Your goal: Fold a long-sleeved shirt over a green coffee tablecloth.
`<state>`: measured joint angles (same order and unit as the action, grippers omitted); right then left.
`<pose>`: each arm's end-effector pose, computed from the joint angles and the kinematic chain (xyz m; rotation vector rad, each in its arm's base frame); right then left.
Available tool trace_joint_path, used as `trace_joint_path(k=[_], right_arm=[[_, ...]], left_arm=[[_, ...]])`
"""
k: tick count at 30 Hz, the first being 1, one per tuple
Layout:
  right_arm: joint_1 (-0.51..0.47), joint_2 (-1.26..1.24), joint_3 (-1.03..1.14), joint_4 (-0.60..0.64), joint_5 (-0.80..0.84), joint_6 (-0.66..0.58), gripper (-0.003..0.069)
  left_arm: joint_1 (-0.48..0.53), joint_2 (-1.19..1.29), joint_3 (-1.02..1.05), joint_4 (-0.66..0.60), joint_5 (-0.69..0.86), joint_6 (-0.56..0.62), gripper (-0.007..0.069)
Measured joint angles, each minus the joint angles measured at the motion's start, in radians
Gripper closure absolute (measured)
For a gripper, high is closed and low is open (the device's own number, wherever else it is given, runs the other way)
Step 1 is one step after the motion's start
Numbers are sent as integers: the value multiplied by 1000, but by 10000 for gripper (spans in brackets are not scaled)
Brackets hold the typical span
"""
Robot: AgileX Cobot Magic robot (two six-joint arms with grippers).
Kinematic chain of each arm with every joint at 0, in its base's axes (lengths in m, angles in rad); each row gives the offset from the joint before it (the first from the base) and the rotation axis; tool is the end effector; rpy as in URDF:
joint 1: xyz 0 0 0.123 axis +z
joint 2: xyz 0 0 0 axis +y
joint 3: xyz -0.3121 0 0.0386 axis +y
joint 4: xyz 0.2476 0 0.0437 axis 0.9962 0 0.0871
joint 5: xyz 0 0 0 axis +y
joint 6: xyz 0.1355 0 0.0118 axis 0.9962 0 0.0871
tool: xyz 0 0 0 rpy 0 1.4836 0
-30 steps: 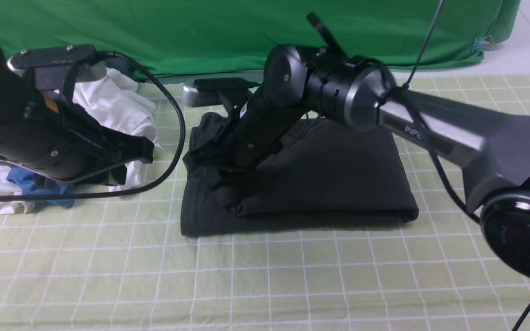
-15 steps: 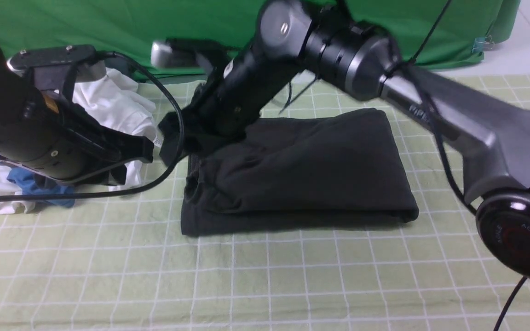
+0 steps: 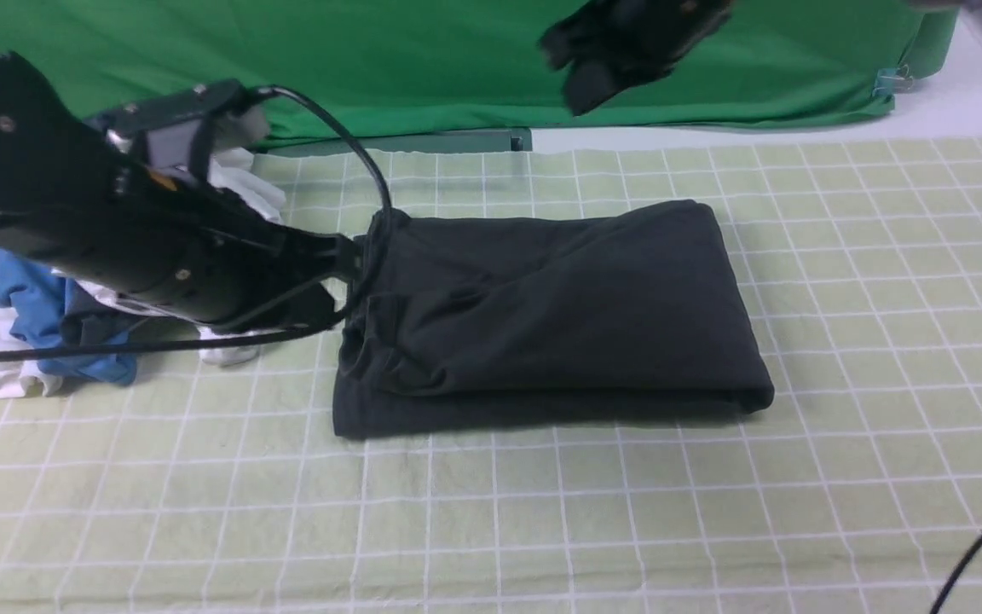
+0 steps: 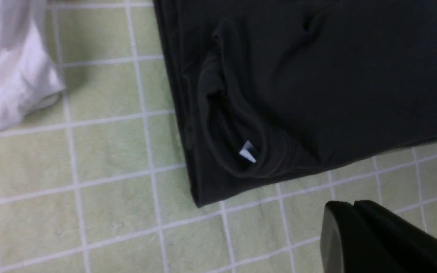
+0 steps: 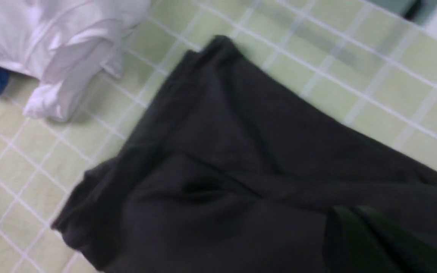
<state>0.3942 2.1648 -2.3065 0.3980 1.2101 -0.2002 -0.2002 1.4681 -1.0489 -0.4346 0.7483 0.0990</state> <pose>0.4602 0.2449 0.3349 -0.7087 2.4342 0.6052 0.3031 -0.1013 0.2647 0.0684 2.6285 -0.5300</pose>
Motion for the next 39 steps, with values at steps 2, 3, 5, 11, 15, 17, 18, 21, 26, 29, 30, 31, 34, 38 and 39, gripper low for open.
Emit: trace_joint_path(k=[2,3,5,11,15,17,18,21,26,29,30,31,34,38,39], right_arm=[[-26,-58,97,-3,0,-21,662],[-36,-83,140,-6,1,-28,662],[-52,-137,246,-19,2,-47,662],[-55,-186,486,-37,3,-95,662],[-55,-159,595,-48,-56,-106,661],[-55,-134,635,-48,-89,-109,661],[-55,-124,648,-48,-94,-110,661],[-55,-85,696,-59,-101,-115,661],[-55,-67,772,-131,-104,-78,661],[-55,-69,791,-164,-103,-66,661],[-55,-70,791,-166,-101,-66,660],[-55,-71,791,-166,-101,-66,660],[-55,-89,793,-179,-93,-64,660],[-55,-153,794,-189,-91,-64,660],[-55,-172,794,-191,-91,-63,660]], left_arm=[[-5,44,-20,-37,-6,30,611],[-13,67,-36,-43,-14,38,611],[-39,115,-79,-47,-36,40,611],[-110,264,-202,-19,-56,24,611],[-107,349,-215,114,-39,-99,611],[-104,385,-206,190,-32,-165,611],[-104,392,-201,210,-32,-180,611],[-102,410,-164,283,-37,-250,611],[-102,402,-104,307,-90,-280,611],[-102,394,-94,312,-100,-286,611],[-102,390,-92,313,-100,-288,611],[-102,388,-92,314,-100,-290,611],[-102,348,-80,330,-81,-297,611],[-101,257,-76,341,-106,-312,611],[-101,230,-76,342,-124,-317,611]])
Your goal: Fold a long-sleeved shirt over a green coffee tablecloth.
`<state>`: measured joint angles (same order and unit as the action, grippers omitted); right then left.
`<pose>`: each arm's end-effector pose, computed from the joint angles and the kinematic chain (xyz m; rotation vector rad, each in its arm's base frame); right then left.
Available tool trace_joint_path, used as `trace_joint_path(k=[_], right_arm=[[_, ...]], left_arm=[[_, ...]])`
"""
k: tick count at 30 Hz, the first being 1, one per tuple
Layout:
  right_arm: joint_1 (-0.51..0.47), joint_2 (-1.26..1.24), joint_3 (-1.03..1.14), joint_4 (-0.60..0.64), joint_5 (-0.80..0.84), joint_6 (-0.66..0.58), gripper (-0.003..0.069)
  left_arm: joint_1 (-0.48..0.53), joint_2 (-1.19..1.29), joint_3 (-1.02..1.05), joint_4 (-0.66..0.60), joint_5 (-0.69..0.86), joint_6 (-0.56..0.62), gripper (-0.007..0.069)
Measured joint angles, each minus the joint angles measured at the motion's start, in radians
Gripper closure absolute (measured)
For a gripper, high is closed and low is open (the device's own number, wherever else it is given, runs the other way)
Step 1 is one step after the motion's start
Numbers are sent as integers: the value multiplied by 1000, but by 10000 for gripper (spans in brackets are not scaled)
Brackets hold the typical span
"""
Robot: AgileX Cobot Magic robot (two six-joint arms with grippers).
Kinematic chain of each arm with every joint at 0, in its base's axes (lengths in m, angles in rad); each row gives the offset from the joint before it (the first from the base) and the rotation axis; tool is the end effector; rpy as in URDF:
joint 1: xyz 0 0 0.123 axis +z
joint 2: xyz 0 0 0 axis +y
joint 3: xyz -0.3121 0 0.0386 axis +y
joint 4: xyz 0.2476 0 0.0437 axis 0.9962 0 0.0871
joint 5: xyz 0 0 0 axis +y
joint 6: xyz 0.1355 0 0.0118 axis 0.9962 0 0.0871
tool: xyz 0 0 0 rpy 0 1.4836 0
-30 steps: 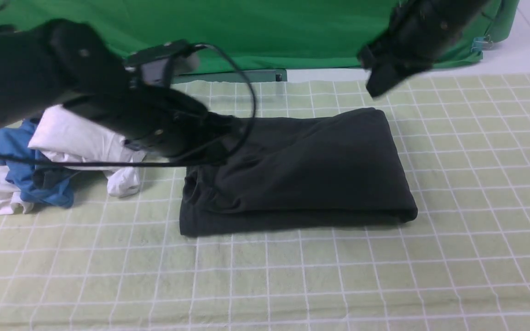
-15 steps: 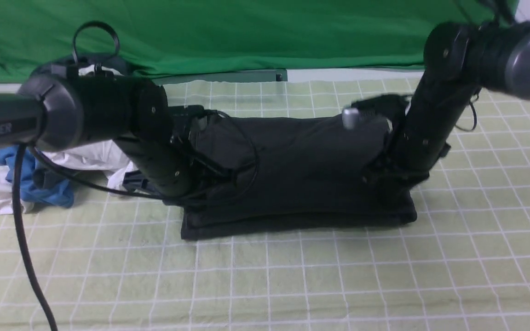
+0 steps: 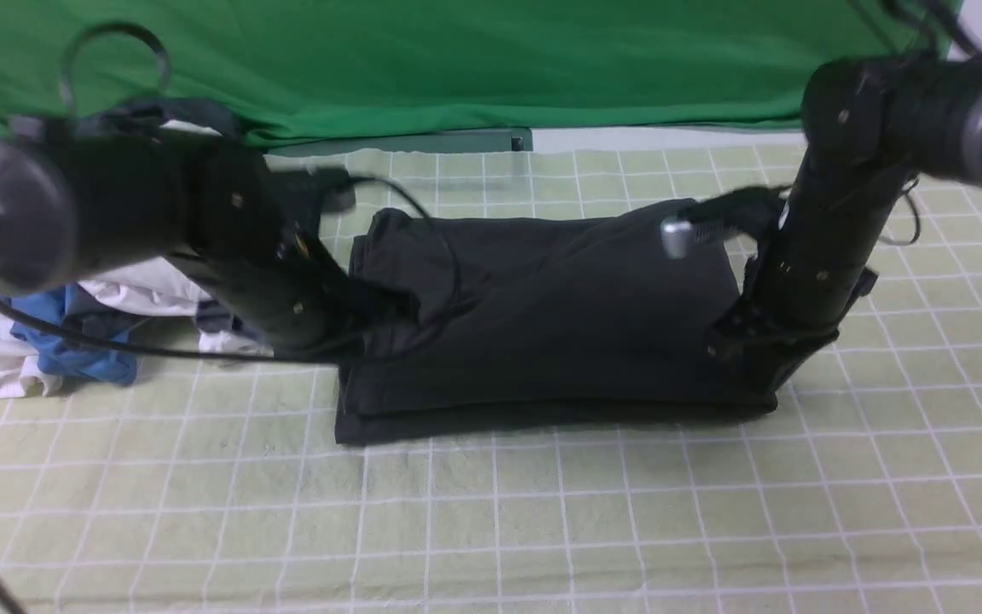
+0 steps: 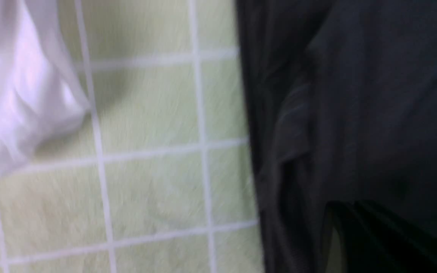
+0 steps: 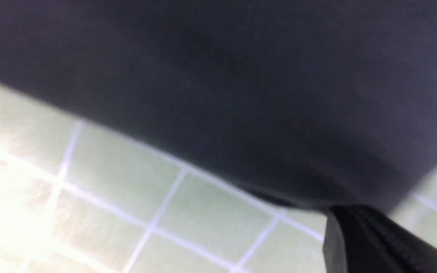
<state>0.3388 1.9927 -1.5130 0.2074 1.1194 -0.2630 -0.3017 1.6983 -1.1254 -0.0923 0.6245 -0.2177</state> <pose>0.3800 0.1606 0.1831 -0.7857 2.9741 0.2951 0.3514 -0.1170 0.2086 0.0294 2.7032 -0.2561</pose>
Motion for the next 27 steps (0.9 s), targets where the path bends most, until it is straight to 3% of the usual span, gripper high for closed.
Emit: trace_joint_path(k=[12,17,24,27], right_arm=[[0,-218,0,-12,1,-2,657],[0,-246,0,-12,9,-5,653],[0,-248,0,-12,30,-5,651],[0,-248,0,-12,32,-5,651]], left_arm=[[53,39,-141,-76,14,-10,609],[58,126,-191,-78,11,-10,566],[58,265,-240,-73,-22,-9,347],[58,288,-241,-72,-32,-9,286]])
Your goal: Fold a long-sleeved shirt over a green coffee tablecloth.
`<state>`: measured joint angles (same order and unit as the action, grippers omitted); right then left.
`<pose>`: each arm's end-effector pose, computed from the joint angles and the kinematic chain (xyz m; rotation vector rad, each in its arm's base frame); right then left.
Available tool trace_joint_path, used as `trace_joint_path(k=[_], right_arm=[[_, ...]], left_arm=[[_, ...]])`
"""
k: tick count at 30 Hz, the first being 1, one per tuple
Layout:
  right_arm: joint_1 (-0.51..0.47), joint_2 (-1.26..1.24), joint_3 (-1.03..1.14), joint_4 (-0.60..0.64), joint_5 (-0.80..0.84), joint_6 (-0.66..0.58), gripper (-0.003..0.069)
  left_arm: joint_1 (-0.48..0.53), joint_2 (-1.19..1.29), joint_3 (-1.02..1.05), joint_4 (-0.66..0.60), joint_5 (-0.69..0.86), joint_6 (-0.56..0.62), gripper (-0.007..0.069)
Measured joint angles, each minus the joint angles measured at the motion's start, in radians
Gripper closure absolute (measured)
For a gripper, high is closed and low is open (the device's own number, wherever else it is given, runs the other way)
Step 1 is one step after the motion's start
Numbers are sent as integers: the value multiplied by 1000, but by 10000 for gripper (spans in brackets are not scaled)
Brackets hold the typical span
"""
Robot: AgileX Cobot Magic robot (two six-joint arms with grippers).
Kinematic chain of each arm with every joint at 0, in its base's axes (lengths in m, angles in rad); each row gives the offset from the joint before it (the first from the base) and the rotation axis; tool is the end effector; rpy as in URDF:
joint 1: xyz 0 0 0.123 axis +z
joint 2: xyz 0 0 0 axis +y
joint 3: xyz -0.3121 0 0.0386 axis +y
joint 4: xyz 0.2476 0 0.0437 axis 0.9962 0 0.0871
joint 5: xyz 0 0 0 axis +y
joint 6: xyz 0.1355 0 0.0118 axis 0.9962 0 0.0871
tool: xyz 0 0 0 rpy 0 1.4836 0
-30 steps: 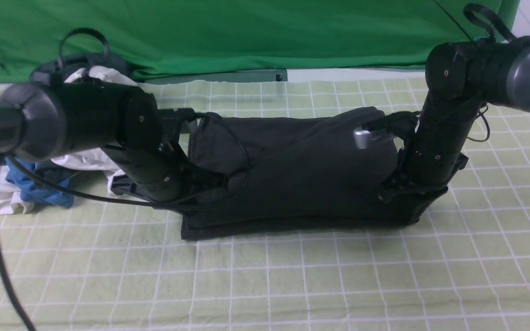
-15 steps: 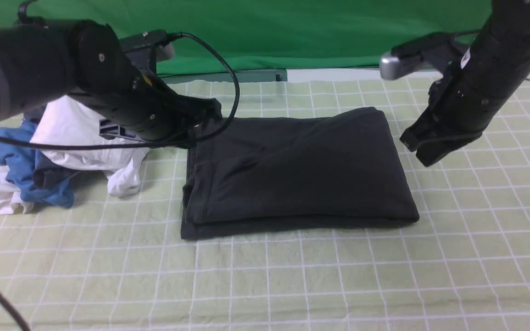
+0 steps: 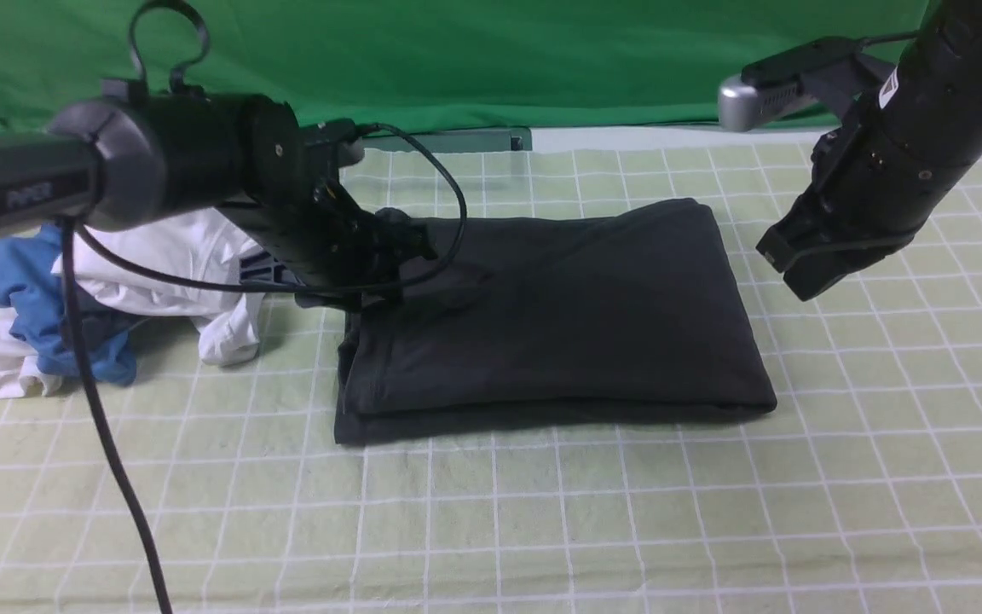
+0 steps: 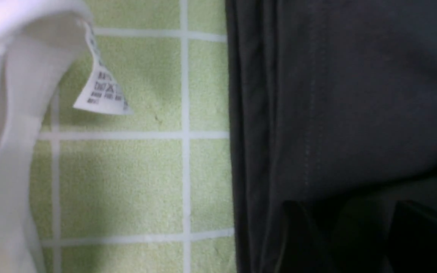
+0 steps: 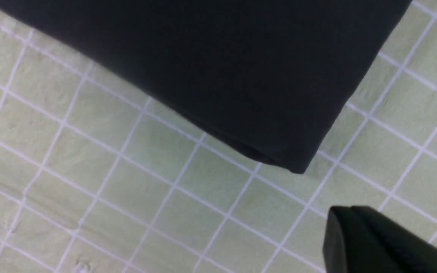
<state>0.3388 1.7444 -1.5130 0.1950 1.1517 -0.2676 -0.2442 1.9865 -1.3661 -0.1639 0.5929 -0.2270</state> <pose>0.3506 0.1491 0.2809 -0.7789 2.7526 0.2851 0.4309 -0.1202 0.1626 -0.1335 2.7189 -0.3054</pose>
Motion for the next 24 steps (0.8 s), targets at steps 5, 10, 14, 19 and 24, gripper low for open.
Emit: trace_joint_path(k=[5,10,14,19,24], right_arm=[[0,0,0,0,2,0,651],[0,0,0,0,0,0,651],[0,0,0,0,-9,-1,651],[0,0,0,0,-17,-1,651],[0,0,0,0,-21,-1,651]], left_arm=[[0,3,-4,18,-5,0,319],[0,3,-6,25,16,40,543],[0,2,-6,18,43,81,594],[0,-22,-6,70,72,68,594],[0,-79,-6,118,75,43,594]])
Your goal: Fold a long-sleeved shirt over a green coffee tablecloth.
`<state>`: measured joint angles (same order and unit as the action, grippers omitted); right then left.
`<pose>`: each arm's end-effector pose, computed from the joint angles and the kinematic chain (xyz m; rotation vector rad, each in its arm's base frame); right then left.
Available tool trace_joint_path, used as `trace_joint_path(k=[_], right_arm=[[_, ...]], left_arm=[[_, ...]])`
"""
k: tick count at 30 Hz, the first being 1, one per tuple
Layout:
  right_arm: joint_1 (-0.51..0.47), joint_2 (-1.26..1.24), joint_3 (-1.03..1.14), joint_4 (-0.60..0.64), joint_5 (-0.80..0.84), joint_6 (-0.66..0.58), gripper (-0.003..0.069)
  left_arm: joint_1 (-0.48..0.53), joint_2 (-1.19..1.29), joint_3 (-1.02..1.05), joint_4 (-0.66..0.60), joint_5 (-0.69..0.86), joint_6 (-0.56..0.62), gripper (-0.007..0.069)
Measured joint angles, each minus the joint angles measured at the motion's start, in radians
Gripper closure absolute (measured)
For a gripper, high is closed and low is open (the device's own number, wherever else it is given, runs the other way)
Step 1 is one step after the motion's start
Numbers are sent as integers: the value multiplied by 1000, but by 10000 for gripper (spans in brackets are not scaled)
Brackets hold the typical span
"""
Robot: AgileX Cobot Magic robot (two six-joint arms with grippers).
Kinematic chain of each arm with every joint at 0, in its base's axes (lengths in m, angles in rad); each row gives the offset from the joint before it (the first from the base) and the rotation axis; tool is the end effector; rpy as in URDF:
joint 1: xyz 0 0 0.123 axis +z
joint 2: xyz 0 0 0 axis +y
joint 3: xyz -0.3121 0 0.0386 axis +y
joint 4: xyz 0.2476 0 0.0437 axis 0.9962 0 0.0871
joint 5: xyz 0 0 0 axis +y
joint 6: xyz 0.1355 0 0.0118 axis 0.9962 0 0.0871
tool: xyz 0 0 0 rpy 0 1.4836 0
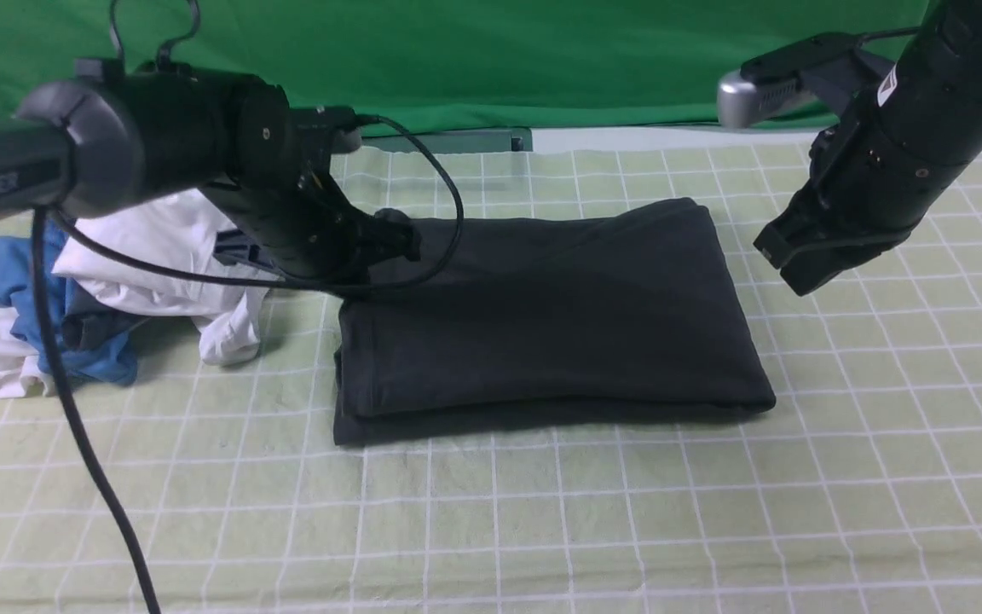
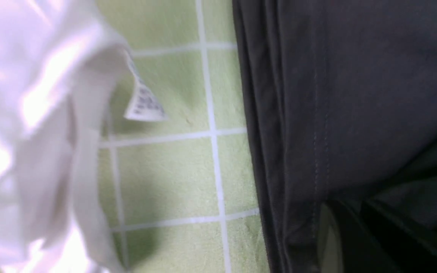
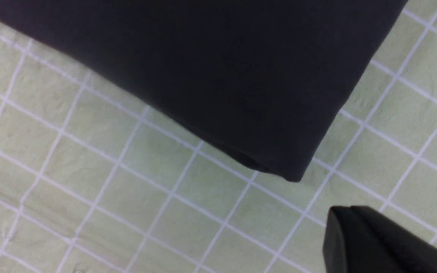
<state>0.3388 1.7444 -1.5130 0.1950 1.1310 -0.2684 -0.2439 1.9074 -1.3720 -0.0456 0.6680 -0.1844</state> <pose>0.3532 0.1497 0.2817 -0.7716 2.7333 0.2836 0.4207 -0.1087 0.1940 0.0408 2.6991 -0.1808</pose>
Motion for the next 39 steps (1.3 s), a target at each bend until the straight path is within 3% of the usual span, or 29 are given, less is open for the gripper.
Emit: trace_joint_path(k=[11,14,19,22,24,30,34,39], right_arm=[[0,0,0,0,-18,0,641],[0,0,0,0,-18,1,638],[0,0,0,0,-18,1,631],[0,0,0,0,-22,1,630],[0,0,0,-1,-31,1,630],[0,4,1,-1,-61,1,634],[0,-17,3,-1,-63,-4,661],[-10,-151,56,-1,-113,-18,664]], left_arm=[[0,-14,0,24,-4,-10,578],[0,-14,-7,46,15,-25,515],[8,-14,-88,120,185,-83,369],[9,-24,-127,129,252,-86,335],[9,-38,-131,106,267,-76,347],[-49,-85,-84,-6,267,13,571],[-135,-143,39,-7,224,17,614],[-164,-333,230,9,164,-23,616]])
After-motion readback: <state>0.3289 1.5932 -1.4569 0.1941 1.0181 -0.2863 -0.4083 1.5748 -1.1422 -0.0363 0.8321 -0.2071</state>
